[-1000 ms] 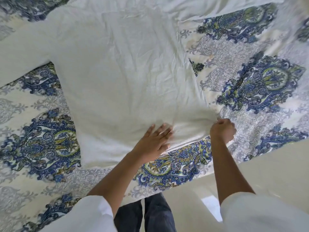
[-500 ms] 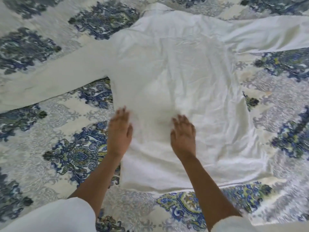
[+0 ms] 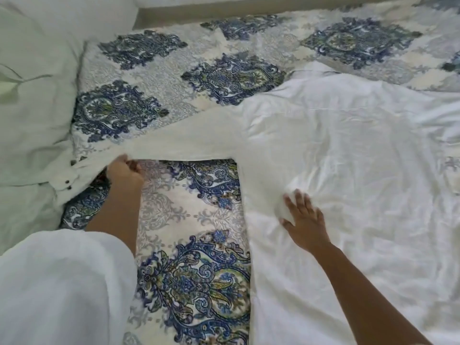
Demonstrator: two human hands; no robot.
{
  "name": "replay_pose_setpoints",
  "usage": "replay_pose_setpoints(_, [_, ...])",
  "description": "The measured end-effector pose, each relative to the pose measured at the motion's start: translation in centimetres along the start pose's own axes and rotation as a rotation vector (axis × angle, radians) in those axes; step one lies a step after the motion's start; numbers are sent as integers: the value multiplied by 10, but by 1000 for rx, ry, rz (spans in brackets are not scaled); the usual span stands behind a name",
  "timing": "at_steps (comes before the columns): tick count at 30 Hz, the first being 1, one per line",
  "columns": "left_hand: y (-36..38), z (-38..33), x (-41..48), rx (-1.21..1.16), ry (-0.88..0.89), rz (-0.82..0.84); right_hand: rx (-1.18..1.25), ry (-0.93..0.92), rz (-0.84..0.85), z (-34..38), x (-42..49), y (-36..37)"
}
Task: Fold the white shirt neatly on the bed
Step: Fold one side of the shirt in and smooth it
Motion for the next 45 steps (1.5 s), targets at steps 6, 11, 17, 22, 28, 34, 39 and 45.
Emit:
replay_pose_setpoints(6, [149,49,-151,743,715,477,937,35,-158,19,8,-63])
replay_pose_setpoints(11, [178,239,-235,1825,1191,852,1644,37,-333,2,44,-122])
replay_pose_setpoints(17, [145,231,-218,1490,1383,669,1272,439,-564,-69,70,-112])
replay_pose_setpoints(22, [128,197,-152,1677,1311,342,-129,38,-499,-44,72,-138])
replay_pose_setpoints(28, [118,175,-114,1405,958,192,983,122,-840,-109,70,-192])
replay_pose_setpoints(34, [163,202,-136,1487,1034,277,1963,328,-1014,-221,64,-233])
replay_pose_setpoints(39, [187,243,-158,1775,1277,414,1966,579,-572,-243,74,-187])
replay_pose_setpoints(45, [186,252,-161,1813,1346,410,1878,551,-343,-179,88,-143])
Point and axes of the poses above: each hand's wrist, its own x-axis towards the middle knuckle, its own y-axis out of the palm, z = x × y, the point moved 7 cm from there along x, towards the middle knuckle, and after that the axes turned 6 degrees about -y, right-handed, at the moved point
